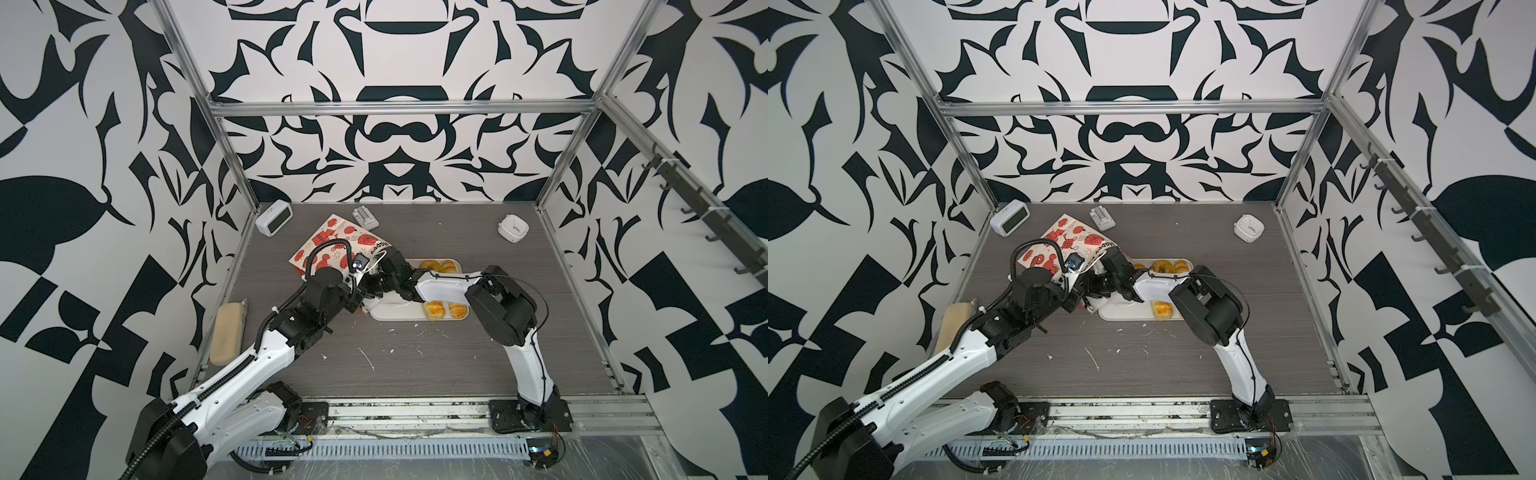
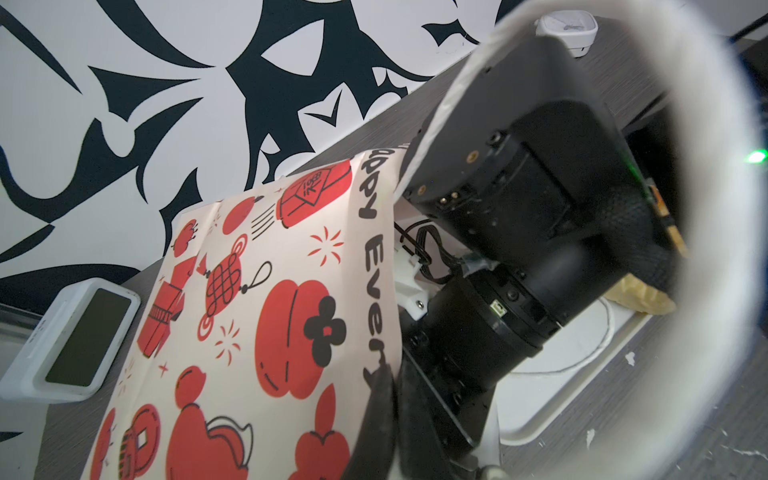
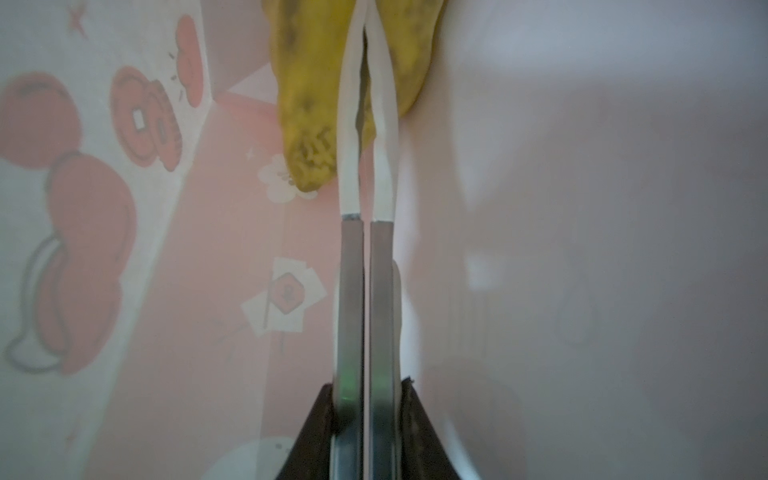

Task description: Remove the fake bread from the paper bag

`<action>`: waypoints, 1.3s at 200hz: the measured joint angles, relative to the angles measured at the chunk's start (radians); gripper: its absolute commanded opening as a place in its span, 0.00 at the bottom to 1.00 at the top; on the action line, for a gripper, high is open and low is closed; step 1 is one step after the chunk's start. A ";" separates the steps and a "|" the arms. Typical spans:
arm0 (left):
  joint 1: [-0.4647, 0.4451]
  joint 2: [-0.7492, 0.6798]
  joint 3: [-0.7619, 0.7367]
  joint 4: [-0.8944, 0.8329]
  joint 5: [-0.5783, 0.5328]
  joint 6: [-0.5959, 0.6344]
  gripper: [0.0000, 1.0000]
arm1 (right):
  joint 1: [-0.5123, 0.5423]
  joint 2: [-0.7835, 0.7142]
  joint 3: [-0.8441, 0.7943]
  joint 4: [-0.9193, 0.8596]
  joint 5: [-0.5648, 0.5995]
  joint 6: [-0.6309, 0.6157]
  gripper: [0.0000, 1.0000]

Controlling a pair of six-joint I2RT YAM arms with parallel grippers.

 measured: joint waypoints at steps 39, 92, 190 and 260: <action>0.000 -0.003 -0.006 0.005 0.001 0.000 0.00 | -0.019 -0.037 -0.089 0.028 0.003 0.000 0.00; -0.005 -0.006 -0.017 0.014 0.005 0.000 0.00 | -0.034 -0.150 -0.242 0.070 0.013 0.009 0.00; -0.005 0.015 -0.017 0.026 0.004 0.005 0.00 | -0.035 -0.231 -0.353 0.092 0.032 0.010 0.00; -0.005 0.024 0.027 -0.004 -0.001 0.040 0.00 | -0.041 -0.142 -0.177 0.051 0.031 -0.011 0.00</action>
